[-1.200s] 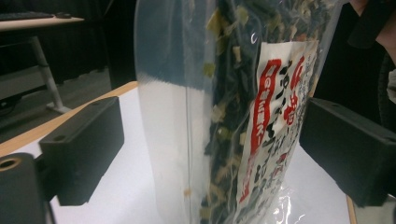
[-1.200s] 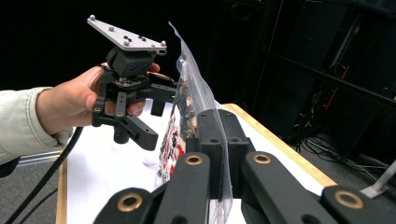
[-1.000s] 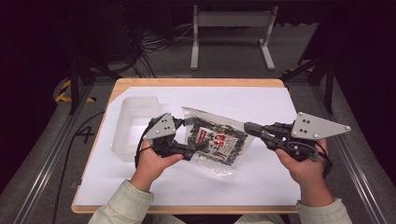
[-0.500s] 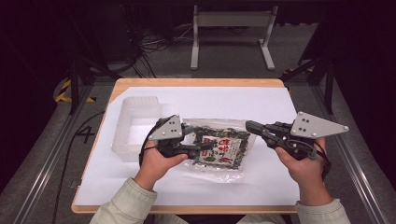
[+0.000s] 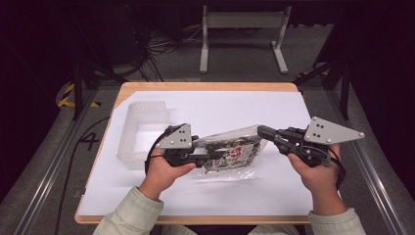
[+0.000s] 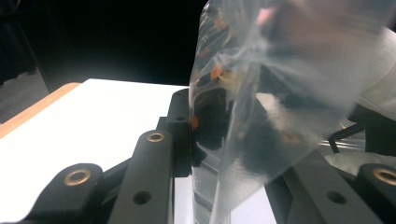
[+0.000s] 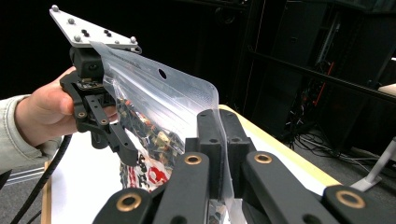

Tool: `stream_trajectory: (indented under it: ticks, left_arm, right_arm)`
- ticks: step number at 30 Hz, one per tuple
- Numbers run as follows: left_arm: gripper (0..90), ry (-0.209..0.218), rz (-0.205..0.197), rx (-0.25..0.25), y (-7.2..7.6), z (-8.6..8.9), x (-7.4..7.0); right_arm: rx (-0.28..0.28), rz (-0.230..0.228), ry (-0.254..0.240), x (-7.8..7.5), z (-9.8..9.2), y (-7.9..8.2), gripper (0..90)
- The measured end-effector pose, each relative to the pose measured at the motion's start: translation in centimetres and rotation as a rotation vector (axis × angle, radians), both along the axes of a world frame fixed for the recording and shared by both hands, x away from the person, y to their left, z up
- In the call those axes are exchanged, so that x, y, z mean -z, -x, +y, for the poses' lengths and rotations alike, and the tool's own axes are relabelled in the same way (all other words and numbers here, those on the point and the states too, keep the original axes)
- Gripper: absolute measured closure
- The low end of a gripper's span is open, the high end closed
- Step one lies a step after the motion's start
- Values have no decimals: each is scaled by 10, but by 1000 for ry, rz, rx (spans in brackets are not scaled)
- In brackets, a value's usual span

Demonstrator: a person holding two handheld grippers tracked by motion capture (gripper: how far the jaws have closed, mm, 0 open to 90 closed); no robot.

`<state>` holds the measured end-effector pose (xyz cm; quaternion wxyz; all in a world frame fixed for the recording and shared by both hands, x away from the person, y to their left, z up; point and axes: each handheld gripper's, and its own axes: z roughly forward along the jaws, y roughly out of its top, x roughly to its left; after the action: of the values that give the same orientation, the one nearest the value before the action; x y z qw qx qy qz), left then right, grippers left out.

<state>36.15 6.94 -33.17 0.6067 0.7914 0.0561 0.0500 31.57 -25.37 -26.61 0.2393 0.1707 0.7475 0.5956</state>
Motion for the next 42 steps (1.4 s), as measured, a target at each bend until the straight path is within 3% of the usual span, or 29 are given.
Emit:
stream_trajectory:
  ticks: [3, 8, 13, 15, 17, 23, 27, 33, 42]
  left_arm:
    - [714, 1, 21, 6, 1, 1, -1]
    - [718, -1, 8, -6, 2, 3, -3]
    - [720, -1, -6, -28, 2, 5, -4]
    - [720, 9, -5, -36, 1, 8, -5]
    - [720, 17, -4, -46, 1, 11, -6]
    - [720, 46, -4, -73, -1, 21, -12]
    - [720, 68, -4, -93, -1, 29, -16]
    - [720, 106, -9, -125, -3, 45, -23]
    - [720, 116, -40, -177, -6, 64, -31]
  right_arm:
    - [-5, -1, -7, 1, 0, -1, 892]
    - [-15, -2, -21, 2, -2, -2, 853]
    - [-2, -11, -22, 1, -4, -1, 736]
    - [11, -26, -57, 1, -7, -1, 629]
    - [23, -28, -72, 1, -11, 0, 589]
    - [50, -24, -86, 3, -22, 1, 557]
    - [77, -3, -91, 10, -34, 0, 512]
    - [123, 20, -117, 24, -52, -3, 351]
    - [176, 42, -100, 42, -72, -4, 317]
